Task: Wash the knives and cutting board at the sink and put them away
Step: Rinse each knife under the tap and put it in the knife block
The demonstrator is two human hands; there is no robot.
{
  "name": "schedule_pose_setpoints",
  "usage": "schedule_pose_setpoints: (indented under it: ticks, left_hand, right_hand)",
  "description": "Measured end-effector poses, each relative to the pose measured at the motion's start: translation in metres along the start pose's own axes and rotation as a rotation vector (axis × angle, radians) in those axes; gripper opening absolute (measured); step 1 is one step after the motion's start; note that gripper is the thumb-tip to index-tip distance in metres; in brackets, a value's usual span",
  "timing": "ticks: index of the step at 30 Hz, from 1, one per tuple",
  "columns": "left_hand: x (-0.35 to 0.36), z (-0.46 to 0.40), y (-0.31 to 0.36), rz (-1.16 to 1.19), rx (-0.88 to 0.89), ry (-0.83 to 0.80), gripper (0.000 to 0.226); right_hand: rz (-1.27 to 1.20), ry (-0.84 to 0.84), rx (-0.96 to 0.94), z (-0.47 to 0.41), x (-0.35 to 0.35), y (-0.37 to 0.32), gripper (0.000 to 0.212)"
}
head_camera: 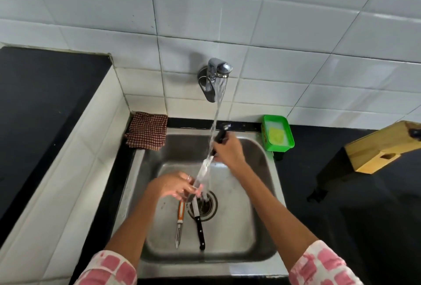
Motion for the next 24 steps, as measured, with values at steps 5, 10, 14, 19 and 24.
schedule_pose_setpoints:
  ticks: [5, 10, 14, 19, 24]
  left_hand:
    - [-0.036, 0.015, 0.023, -0.167, -0.101, 0.228, 0.041]
    - [-0.030, 0.017, 0.059, -0.216, 0.027, 0.263, 0.030]
    - [-0.007, 0.003, 0.063, -0.103, 0.184, 0.267, 0.006]
    - [0.041, -0.034, 0.095, -0.404, 0.236, 0.227, 0.017]
    - [0.122, -0.096, 0.130, -1.021, -0.014, 0.160, 0.026]
  right_hand:
    - [0.226, -0.077, -0.166, 0.022, 0.031, -0.024, 0.061]
    - [0.271, 0.054, -0.372, 0.037, 0.000, -0.047, 0.036]
    - [0.209, 0.102, -0.368, 0.042, -0.038, -0.033, 0.026]
    - [-0.126, 0.249, -0.242, 0.057, -0.137, 0.017, 0.041]
    - [-0.284, 0.520, -0.245, 0.108, -0.288, 0.056, 0.026]
Point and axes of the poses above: each hand's wrist, its own z-axis away from the middle knuckle, its own x-axis out of the palm, y = z × x, the point moved 8 cm from there along -z, towards the middle knuckle, and after that the axes turned 5 degrees about -y, right-handed, at the moved point
